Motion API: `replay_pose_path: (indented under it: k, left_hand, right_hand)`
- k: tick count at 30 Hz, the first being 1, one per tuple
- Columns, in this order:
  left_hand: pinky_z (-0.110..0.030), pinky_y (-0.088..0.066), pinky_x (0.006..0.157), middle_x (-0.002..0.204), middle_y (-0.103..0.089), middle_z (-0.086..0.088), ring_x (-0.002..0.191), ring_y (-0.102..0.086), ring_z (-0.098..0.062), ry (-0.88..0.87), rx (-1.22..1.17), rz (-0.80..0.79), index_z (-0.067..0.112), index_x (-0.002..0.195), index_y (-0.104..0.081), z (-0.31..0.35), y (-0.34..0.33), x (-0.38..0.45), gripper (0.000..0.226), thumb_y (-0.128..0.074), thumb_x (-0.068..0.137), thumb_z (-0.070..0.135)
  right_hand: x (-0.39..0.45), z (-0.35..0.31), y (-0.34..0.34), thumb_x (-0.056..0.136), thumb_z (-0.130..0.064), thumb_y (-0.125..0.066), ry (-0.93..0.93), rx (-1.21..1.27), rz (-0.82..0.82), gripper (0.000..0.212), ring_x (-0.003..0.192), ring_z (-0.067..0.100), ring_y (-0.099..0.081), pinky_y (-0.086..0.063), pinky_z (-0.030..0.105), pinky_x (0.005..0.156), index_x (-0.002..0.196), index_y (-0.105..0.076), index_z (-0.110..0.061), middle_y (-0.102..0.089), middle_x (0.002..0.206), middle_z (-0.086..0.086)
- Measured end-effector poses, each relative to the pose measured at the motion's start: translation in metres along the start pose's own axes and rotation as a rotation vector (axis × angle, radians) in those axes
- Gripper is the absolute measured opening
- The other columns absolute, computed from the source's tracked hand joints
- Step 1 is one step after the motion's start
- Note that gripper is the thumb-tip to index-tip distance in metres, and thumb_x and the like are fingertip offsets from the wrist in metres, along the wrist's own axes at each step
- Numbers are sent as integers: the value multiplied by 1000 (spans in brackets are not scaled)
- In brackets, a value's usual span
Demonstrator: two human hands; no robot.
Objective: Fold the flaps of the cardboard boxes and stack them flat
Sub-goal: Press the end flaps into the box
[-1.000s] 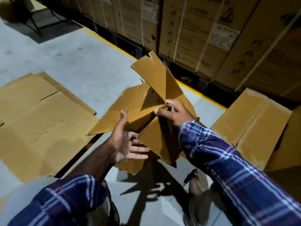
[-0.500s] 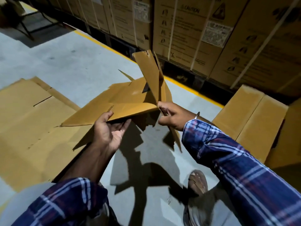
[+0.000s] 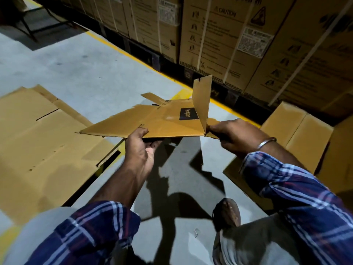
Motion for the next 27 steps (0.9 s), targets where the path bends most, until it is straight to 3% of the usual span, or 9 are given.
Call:
replay_pose_path:
  k: [4,10,13,16,18,20,23,25,27]
  left_hand:
    - [-42,-64,75,121,-65,-21,113,-67,-35,4,-35,13,5,117,-59,-1,-2,4,23,-52,95,0]
    - [-41,-64,77,129,-64,-22,117,-66,-35,-22,-4,20,6,120,-60,-8,-13,1,28,-54,93,-3]
    - [-40,-63,75,117,-66,-17,107,-67,-31,-38,31,-1,5,118,-61,-14,-20,-5,28,-53,94,-5]
    - [-39,-64,73,116,-67,-16,107,-67,-30,-60,70,-16,-1,132,-58,-20,-25,-9,39,-54,94,-5]
    - [-39,-64,74,122,-67,-15,111,-67,-30,-62,117,-36,1,136,-55,-25,-27,-14,43,-55,93,-5]
    - [-41,-63,78,120,-69,-10,109,-67,-28,-56,130,-57,5,132,-58,-31,-30,-21,40,-55,93,-5]
    - [-41,-61,76,106,-72,-4,100,-69,-26,-72,167,-88,13,114,-64,-32,-34,-29,29,-56,94,-6]
    - [-38,-61,70,100,-72,-5,94,-71,-26,-73,197,-123,11,112,-64,-28,-33,-30,24,-57,94,-4]
    - [-43,-62,78,97,-71,-10,94,-70,-29,-44,195,-166,10,105,-64,-23,-33,-30,14,-58,95,2]
  right_hand:
    - [-23,15,15,92,-13,-61,-127,-86,297,29,106,27,-61,-56,44,74,112,-71,-31,-66,115,-5]
    - [-55,-34,26,84,-20,-55,-69,61,613,18,85,21,-58,-49,36,65,90,-72,-23,-64,91,-3]
    - [-48,-49,-19,81,-55,-49,-250,392,268,43,76,20,-68,-58,41,68,93,-75,-23,-73,83,-3]
    - [-41,-52,-69,62,-87,-69,-630,1212,-135,91,93,18,-74,-63,43,76,123,-64,-20,-74,105,4]
    - [-37,-54,-72,67,-76,-73,-758,1755,-2,70,108,31,-70,-60,57,84,117,-57,-30,-67,122,12]
    - [-33,-46,-62,80,-58,-75,-812,2012,362,42,105,33,-69,-58,62,85,109,-57,-33,-65,120,9]
    - [-26,-28,-57,91,-18,-75,-912,2053,773,30,96,29,-70,-63,48,64,111,-54,-13,-66,115,11]
    - [-20,-22,-54,90,7,-63,-945,1992,841,25,83,30,-67,-57,34,47,101,-47,-9,-60,108,20]
    - [-16,-19,-47,87,16,-55,-945,1928,867,29,73,29,-62,-53,29,41,90,-43,-11,-55,95,18]
Point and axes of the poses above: each hand's wrist, its own x-axis towards the middle knuckle, its own y-axis out of the back of the hand, z = x × y, the point moved 4 cm from there along x, towards the middle knuckle
